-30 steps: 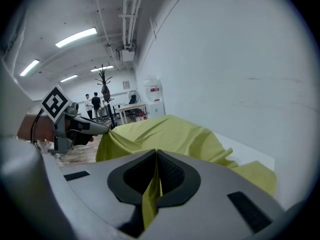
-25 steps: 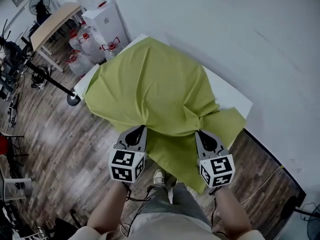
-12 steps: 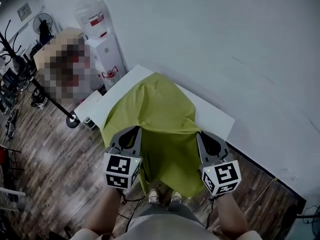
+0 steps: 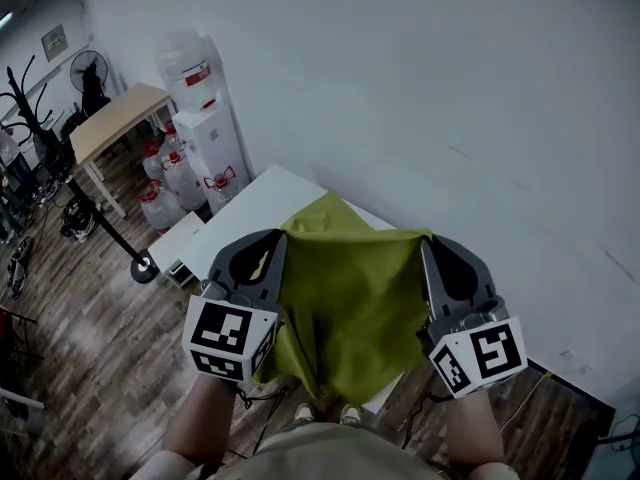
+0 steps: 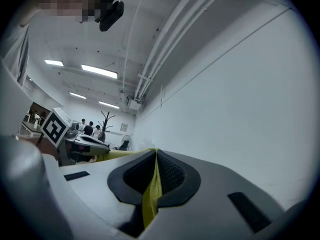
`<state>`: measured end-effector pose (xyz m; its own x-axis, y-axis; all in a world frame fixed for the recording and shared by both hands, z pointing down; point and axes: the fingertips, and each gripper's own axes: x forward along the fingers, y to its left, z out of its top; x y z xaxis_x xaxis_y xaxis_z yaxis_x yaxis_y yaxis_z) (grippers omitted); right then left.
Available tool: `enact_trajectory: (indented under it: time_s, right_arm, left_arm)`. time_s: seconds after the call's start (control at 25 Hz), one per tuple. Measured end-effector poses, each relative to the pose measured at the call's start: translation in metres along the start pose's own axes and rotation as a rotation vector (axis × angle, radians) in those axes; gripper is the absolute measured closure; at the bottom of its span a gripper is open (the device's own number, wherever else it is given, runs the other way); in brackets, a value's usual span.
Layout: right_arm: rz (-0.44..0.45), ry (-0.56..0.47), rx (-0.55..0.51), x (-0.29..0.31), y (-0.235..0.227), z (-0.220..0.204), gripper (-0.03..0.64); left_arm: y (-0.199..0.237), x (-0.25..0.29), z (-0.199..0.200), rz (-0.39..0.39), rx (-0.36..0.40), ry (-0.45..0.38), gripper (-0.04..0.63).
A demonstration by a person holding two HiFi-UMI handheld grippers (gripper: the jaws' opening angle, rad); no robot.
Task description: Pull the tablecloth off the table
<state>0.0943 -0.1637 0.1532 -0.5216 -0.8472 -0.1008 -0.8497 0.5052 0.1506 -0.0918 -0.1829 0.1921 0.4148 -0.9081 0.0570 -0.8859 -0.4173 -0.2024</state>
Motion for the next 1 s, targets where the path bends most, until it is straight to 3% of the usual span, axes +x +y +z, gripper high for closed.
enact_trajectory:
  time_s: [0.28,0.44,0.64,0.8,1.0]
  right_arm:
    - [-0.012,-0.135,-0.066,-0.004,-0.009,0.075,0.586]
    - [-0.03,-0.155,-0.079,-0.006,-0.018,0.092,0.586]
    - [-0.058,-0.092,-0.064,-0.002,-0.028,0.059,0.586]
    - [-0.07,-0.029,-0.09,-0.008,-0.027,0.033,0.586]
    - [-0.058,0.047,-0.043,-0.01,-0.022,-0.006,0.586]
  left_arm:
    - [0.013,0.008,0.069,-0.008,0.031,-0.128,0.575]
    - [0.011,0.008,0.088,-0.017,0.024,-0.173,0.575]
    - [0.003,0.019,0.064,-0.043,0.029,-0.146,0.575]
    - [-0.009,0.018,0.044,-0.043,0.082,-0.096,0.575]
    - [-0.016,0.019,0.005,-0.064,0.052,-0.03,0.574]
